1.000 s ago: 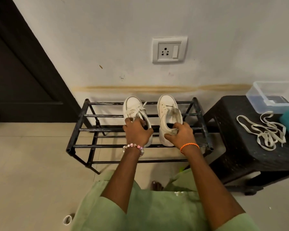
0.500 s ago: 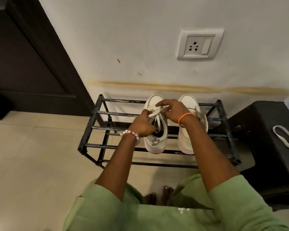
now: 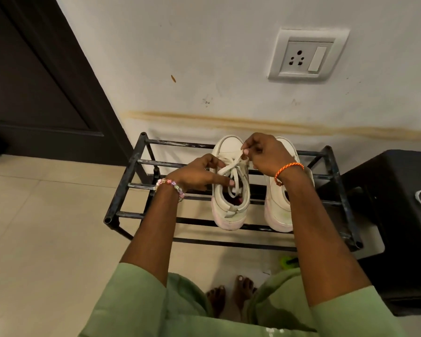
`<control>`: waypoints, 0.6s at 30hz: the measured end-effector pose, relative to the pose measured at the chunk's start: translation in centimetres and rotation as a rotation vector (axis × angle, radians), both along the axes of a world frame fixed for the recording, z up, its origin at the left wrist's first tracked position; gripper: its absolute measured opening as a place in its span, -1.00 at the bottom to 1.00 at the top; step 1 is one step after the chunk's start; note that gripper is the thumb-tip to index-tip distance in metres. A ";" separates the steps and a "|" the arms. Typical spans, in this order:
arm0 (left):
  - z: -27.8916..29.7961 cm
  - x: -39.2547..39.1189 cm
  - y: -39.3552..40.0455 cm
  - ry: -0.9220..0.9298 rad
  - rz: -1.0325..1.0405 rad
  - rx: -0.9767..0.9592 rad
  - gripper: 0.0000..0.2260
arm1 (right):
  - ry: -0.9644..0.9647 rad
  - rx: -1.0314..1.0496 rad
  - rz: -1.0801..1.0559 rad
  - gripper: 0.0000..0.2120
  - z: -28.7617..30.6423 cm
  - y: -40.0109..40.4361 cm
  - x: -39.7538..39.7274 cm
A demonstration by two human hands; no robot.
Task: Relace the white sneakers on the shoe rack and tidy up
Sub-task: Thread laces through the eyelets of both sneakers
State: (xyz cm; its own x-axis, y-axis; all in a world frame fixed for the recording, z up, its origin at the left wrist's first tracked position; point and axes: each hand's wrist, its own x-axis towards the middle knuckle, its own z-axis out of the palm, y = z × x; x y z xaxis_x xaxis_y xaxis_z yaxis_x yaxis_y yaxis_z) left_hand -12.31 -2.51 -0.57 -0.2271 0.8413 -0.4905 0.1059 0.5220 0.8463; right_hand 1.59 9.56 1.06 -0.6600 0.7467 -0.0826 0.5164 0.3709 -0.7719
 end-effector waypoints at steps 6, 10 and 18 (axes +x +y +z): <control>-0.1 -0.6 1.0 0.076 -0.053 0.037 -0.69 | 0.278 -0.174 -0.043 -0.91 1.1 0.5 -0.5; 1.1 -0.6 1.1 0.111 -0.100 -0.032 -0.63 | 0.371 -0.253 -0.082 -0.96 1.3 0.1 -0.7; 2.8 0.8 2.7 0.305 0.123 0.366 -0.85 | 0.625 -0.559 -0.077 -0.91 2.7 0.7 0.6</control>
